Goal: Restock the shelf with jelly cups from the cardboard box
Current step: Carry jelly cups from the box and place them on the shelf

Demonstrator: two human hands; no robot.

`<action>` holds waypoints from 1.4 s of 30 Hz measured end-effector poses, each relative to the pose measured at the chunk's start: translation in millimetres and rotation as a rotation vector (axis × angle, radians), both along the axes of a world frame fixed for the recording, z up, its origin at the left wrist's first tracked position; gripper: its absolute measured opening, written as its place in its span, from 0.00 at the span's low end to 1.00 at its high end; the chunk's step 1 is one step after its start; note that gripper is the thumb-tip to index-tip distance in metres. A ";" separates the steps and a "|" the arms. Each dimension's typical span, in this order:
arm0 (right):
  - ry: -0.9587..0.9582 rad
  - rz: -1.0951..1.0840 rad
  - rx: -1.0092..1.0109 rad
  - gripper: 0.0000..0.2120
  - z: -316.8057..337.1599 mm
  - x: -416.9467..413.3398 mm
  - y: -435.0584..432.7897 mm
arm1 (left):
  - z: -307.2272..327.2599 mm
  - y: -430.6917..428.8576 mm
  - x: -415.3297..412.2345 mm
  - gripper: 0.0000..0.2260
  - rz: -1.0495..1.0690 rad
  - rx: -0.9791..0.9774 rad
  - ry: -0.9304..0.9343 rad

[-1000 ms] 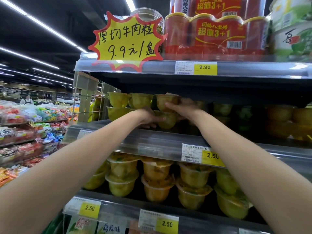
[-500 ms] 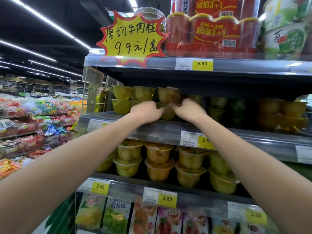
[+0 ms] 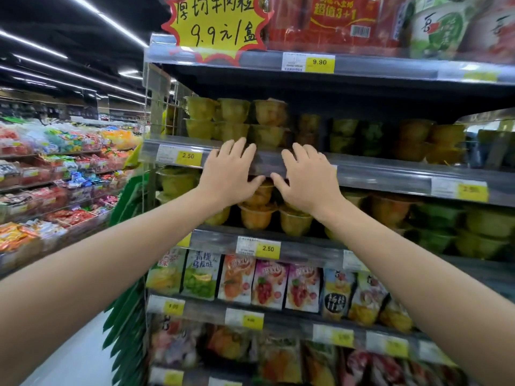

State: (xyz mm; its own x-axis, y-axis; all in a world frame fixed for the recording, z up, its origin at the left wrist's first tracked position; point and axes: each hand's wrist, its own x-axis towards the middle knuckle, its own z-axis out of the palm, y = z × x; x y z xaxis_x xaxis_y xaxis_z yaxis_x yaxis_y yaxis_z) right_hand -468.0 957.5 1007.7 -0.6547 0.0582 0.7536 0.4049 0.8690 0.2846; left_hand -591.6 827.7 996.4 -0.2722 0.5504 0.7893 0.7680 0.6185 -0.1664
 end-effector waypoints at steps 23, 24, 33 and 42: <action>-0.601 0.483 -0.160 0.20 -234.1 188.6 -158.2 | -252.7 -201.9 241.2 0.26 0.220 -0.428 -0.533; -0.641 0.504 -0.187 0.19 -247.1 193.2 -171.1 | -265.5 -216.9 251.4 0.28 0.238 -0.433 -0.576; -0.963 0.658 -0.255 0.21 -369.1 210.0 -310.3 | -378.0 -382.5 338.6 0.27 0.534 -0.408 -0.937; -1.217 0.916 -0.197 0.22 -430.5 213.0 -512.1 | -441.6 -589.7 417.6 0.26 0.909 -0.199 -1.241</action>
